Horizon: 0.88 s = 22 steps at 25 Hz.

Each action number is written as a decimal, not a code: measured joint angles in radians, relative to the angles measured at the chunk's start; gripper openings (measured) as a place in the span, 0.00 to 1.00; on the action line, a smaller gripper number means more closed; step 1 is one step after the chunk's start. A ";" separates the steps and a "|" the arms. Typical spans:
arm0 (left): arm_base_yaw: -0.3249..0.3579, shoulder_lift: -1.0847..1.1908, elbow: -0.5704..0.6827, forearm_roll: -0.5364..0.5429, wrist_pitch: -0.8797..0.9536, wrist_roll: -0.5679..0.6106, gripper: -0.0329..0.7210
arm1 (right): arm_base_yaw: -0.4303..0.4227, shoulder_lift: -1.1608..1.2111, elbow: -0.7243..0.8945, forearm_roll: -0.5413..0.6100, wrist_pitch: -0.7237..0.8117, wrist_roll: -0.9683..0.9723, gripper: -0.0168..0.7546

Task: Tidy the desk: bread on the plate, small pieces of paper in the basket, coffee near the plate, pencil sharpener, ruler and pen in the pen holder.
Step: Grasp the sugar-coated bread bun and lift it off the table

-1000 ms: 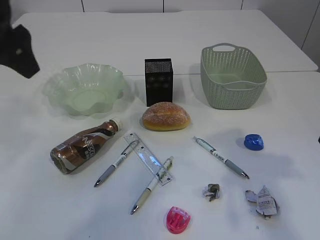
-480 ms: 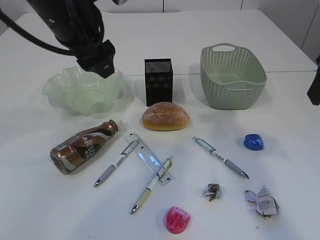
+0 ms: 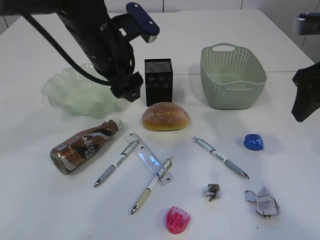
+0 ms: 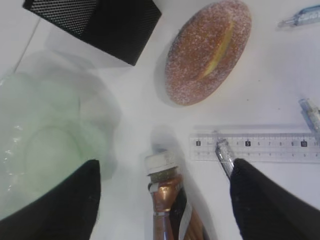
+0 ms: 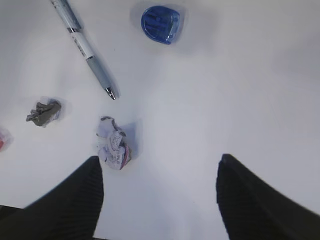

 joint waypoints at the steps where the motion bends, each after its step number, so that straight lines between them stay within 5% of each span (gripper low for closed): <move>1: 0.000 0.018 -0.002 -0.004 -0.002 0.002 0.80 | 0.000 0.025 0.000 0.000 0.000 0.000 0.74; 14: 0.000 0.195 -0.196 -0.169 0.046 0.096 0.81 | 0.000 0.110 -0.035 0.006 -0.002 0.006 0.74; 22: 0.000 0.208 -0.210 -0.229 0.113 0.079 0.77 | 0.000 0.128 -0.035 0.008 -0.002 0.006 0.74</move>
